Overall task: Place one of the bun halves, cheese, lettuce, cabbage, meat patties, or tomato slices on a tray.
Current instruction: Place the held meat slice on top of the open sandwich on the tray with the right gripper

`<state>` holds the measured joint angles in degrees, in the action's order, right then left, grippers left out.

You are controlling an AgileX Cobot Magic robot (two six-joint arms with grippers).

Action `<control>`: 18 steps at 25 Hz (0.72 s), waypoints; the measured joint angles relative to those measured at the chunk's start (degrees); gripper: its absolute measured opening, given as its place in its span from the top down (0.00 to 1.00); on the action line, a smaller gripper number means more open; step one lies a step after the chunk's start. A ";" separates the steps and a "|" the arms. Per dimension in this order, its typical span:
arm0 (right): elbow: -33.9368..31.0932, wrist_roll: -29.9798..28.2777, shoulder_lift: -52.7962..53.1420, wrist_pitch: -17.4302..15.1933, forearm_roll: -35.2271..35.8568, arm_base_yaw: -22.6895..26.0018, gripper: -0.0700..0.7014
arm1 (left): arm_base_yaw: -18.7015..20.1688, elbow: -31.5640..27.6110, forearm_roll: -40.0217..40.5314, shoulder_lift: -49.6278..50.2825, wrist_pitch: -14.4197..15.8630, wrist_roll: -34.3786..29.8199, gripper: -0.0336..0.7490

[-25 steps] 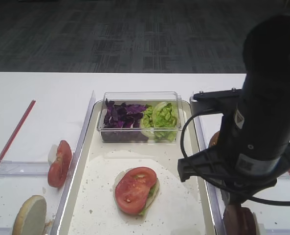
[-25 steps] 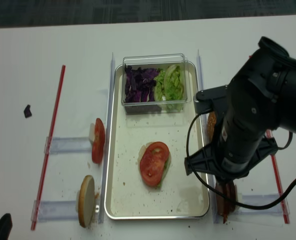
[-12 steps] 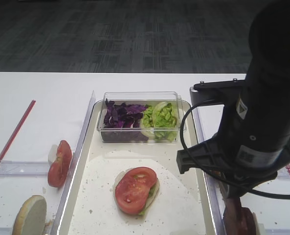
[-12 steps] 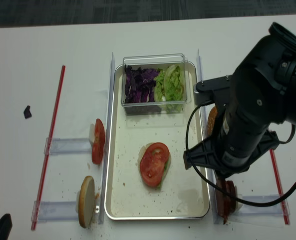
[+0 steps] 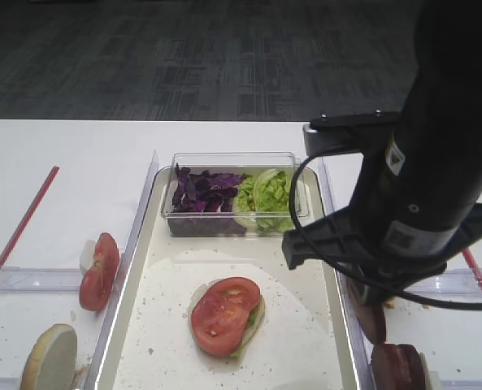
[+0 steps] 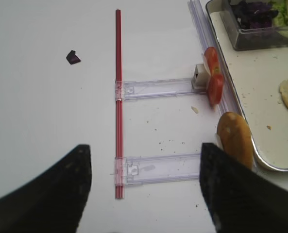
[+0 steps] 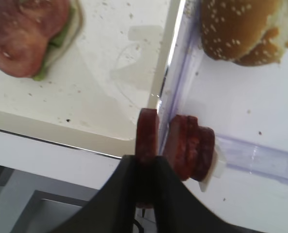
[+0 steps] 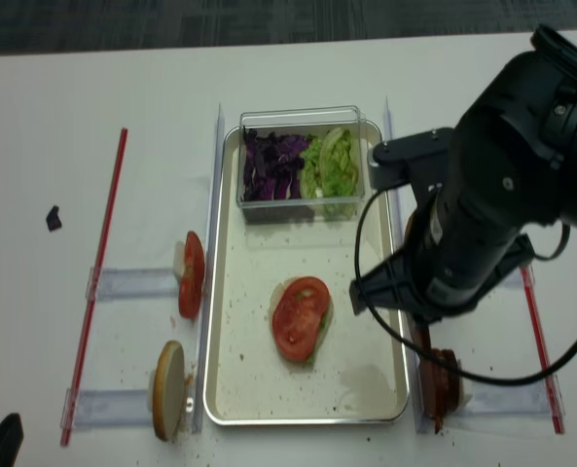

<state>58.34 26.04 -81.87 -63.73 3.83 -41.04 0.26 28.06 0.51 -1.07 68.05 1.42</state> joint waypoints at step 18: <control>1.18 -15.28 0.79 8.93 11.64 0.00 0.75 | 0.00 0.00 0.12 0.00 0.00 0.00 0.40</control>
<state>59.53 10.76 -81.07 -54.80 15.47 -41.04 0.26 28.06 0.64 -1.07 68.05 1.42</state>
